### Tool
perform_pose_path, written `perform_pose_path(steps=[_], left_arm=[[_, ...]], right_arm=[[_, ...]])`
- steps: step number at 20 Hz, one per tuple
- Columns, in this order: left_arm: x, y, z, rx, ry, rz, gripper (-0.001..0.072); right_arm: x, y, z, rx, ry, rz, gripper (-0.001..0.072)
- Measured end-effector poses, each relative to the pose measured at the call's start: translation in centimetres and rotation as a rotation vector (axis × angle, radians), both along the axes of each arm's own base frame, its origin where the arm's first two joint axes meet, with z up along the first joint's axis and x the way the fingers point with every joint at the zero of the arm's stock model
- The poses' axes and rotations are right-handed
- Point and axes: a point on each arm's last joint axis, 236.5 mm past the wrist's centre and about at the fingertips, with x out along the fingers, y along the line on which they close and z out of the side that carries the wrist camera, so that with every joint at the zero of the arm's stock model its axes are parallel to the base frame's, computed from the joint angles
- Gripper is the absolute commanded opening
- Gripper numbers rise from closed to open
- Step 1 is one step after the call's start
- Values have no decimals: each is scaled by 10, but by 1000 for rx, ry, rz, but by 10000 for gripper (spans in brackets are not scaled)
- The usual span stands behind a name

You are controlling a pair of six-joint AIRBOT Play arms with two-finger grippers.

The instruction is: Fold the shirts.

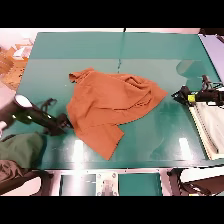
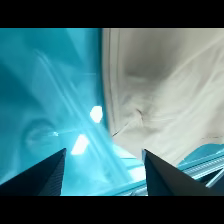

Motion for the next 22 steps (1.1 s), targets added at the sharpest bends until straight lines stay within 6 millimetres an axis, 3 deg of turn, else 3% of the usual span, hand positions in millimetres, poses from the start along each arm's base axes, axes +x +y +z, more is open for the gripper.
perform_pose_path(steps=[1,3,5,6,14,15,16,17,20,22], left_arm=[[-6,-12,-9,-13,-1,13,509],[-12,-37,-16,-54,-7,38,292],[-9,-48,-23,-57,-44,53,57],[-6,-50,-25,-53,-63,54,23],[19,-43,-18,27,-178,-38,22],[20,-39,-17,41,-177,-51,23],[22,-36,-14,47,-173,-53,23],[26,-33,-10,48,-173,-50,22],[45,-20,8,49,-198,-35,22],[67,-15,33,44,-263,-44,22]], right_arm=[[1,2,-4,-3,4,3,290],[4,7,-9,-8,5,9,290],[8,8,-12,-20,-1,5,291],[9,9,-12,-23,-2,6,291],[19,27,-25,7,4,5,292],[23,31,-28,23,5,0,266],[26,36,-31,38,4,-3,174],[28,42,-33,46,1,7,25],[37,59,-29,69,-33,48,15],[46,65,-10,68,-78,92,15]])
